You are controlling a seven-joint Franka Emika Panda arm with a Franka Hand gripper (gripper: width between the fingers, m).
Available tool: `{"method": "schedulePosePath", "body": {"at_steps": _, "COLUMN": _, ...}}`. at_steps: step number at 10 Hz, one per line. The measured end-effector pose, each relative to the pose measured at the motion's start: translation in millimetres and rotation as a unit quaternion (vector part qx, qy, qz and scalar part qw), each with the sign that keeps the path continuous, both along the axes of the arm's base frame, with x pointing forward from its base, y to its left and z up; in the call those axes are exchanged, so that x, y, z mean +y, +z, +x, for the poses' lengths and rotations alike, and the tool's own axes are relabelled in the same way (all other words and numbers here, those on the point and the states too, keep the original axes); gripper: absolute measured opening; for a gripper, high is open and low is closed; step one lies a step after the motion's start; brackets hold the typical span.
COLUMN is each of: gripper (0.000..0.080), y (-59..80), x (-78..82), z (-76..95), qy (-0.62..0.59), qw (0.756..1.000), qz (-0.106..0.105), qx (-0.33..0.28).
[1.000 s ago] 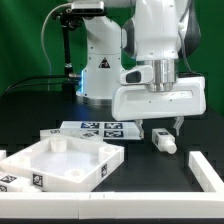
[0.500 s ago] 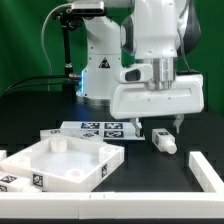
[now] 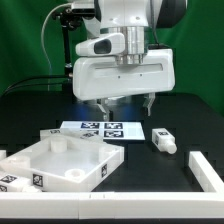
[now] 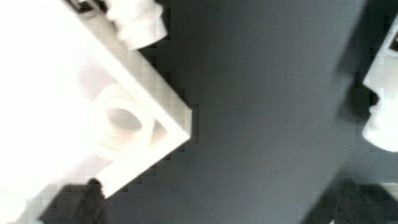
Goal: Assemble one leg
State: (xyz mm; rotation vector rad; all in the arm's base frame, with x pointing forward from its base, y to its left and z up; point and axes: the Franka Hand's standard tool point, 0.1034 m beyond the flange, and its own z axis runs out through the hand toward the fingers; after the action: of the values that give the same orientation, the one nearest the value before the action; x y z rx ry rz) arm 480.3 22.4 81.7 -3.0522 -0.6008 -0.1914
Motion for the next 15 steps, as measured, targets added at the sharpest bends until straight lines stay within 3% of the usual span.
{"method": "schedulePosePath", "body": {"at_steps": 2, "gripper": 0.0649, "y": -1.4, "x": -0.8, "z": -0.6, "qy": 0.0, "qw": 1.0, "qz": 0.0, "qx": 0.001}}
{"method": "schedulePosePath", "body": {"at_steps": 6, "gripper": 0.0649, "y": -27.1, "x": -57.0, "z": -11.5, "qy": 0.087, "qw": 0.996, "qz": -0.018, "qx": 0.006}}
{"method": "schedulePosePath", "body": {"at_steps": 7, "gripper": 0.0649, "y": -32.5, "x": -66.7, "z": -13.5, "qy": 0.077, "qw": 0.997, "qz": -0.014, "qx": 0.019}}
{"method": "schedulePosePath", "body": {"at_steps": 8, "gripper": 0.0649, "y": -34.4, "x": -62.2, "z": -14.8, "qy": 0.065, "qw": 0.997, "qz": -0.01, "qx": 0.026}}
{"method": "schedulePosePath", "body": {"at_steps": 11, "gripper": 0.0649, "y": -35.1, "x": -62.5, "z": -14.8, "qy": 0.066, "qw": 0.997, "qz": -0.01, "qx": 0.026}}
{"method": "schedulePosePath", "body": {"at_steps": 14, "gripper": 0.0649, "y": -18.8, "x": -75.2, "z": -2.1, "qy": -0.064, "qw": 0.998, "qz": -0.003, "qx": 0.028}}
{"method": "schedulePosePath", "body": {"at_steps": 15, "gripper": 0.0649, "y": -18.6, "x": -86.1, "z": -5.0, "qy": -0.092, "qw": 0.994, "qz": 0.008, "qx": 0.052}}
